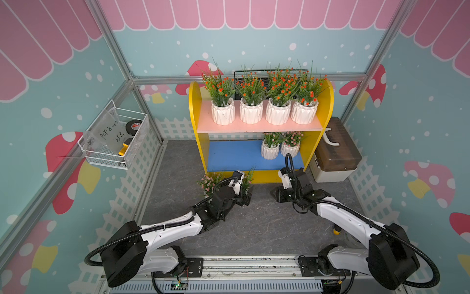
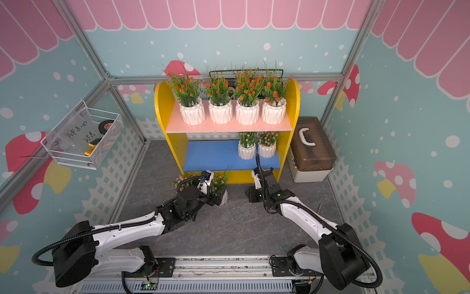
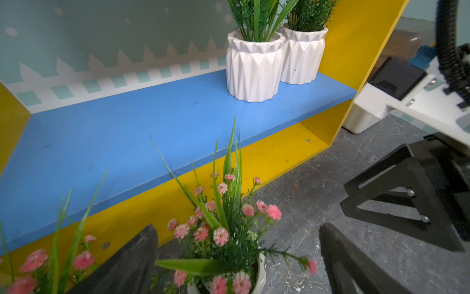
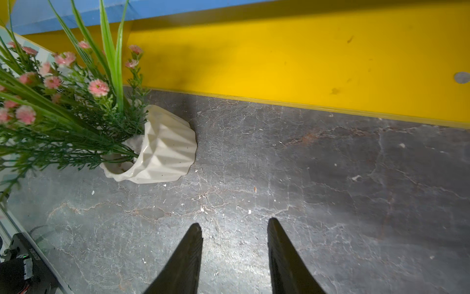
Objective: Place the baby's breath potted plants on the rack by color
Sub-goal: Pick up the baby's breath potted plant from the center of the board.
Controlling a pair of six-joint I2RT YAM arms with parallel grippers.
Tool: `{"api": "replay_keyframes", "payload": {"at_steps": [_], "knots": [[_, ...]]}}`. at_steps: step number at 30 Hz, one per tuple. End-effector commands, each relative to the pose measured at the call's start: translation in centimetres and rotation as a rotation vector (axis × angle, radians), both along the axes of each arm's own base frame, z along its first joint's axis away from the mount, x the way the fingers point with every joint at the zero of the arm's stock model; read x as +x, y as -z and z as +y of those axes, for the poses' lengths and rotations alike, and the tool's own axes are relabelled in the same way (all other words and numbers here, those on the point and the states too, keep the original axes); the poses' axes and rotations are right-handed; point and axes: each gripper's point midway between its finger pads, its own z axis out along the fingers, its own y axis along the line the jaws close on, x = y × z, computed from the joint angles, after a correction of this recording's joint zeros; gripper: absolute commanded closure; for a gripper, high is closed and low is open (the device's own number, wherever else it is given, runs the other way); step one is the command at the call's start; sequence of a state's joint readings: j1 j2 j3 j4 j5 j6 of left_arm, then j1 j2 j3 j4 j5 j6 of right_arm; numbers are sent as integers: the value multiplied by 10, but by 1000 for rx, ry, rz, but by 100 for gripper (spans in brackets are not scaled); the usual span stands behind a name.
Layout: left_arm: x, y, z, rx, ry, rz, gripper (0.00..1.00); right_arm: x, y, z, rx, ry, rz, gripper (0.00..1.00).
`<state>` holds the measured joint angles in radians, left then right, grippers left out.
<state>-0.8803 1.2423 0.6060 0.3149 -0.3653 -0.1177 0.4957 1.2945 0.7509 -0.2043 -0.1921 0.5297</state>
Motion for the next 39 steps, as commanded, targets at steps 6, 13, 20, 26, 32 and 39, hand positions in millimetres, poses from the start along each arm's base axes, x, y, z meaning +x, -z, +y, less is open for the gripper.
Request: {"api": "replay_keyframes", "payload": {"at_steps": [6,13,20,26,32,39], "knots": [[-12,15,33,-12,-93,35,3,19,-7,34,-10,-43,-45,61],[-15,20,51,21,-157,58,2,26,-5,59,-15,-90,-47,62],[-18,26,58,32,-175,65,3,31,-2,83,-20,-130,-42,65],[-19,28,63,44,-189,69,2,33,2,99,-24,-155,-33,66],[-21,32,64,43,-191,78,2,34,9,109,-38,-168,-21,68],[-22,33,64,37,-187,79,3,35,21,111,-71,-158,3,74]]}}
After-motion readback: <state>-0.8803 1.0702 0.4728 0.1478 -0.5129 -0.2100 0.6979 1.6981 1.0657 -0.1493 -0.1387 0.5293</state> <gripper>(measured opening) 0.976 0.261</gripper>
